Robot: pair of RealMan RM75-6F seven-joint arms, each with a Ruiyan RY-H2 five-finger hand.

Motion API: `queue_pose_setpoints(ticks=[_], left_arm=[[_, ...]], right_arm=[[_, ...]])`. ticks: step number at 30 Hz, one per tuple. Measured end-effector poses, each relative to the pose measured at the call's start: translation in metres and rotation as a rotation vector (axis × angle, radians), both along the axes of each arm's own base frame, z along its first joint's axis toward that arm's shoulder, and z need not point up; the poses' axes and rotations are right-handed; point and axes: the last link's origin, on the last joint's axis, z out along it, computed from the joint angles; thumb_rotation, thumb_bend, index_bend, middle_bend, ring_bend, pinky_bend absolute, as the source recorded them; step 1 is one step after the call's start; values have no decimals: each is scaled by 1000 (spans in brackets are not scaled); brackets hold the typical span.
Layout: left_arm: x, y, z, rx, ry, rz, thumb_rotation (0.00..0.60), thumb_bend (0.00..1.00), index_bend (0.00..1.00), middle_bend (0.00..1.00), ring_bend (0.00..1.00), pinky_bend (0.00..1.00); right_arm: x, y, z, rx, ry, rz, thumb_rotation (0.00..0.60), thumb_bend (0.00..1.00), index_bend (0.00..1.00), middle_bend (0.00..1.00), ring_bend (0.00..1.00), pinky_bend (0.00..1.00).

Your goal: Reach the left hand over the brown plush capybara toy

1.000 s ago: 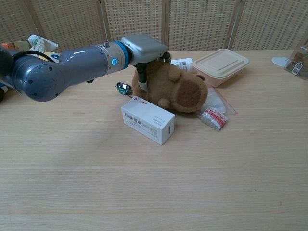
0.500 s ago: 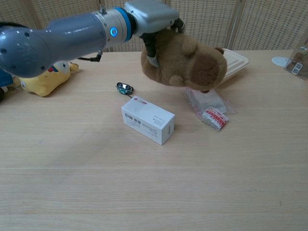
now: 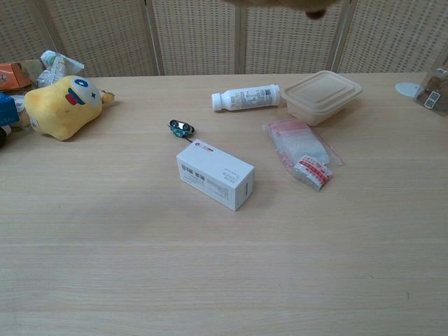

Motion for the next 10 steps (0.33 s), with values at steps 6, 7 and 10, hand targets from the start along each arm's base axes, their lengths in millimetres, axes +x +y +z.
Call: queue_pose_setpoints(ticks=[6,7,10], left_arm=[[9,-11,42,83,-9,17,600,202,838,981,904,912],[10,-12,45,89,-10,19,600,201,839,981,903,912],[9,-15,51,97,-12,29,600,201,840,982,903,912]], right_arm=[[3,2,3,-7,-7,11,600,0,0,0,0,0],[3,2,3,-8,-8,12,600,0,0,0,0,0],[4,2,3,-8,-8,12,600,0,0,0,0,0]])
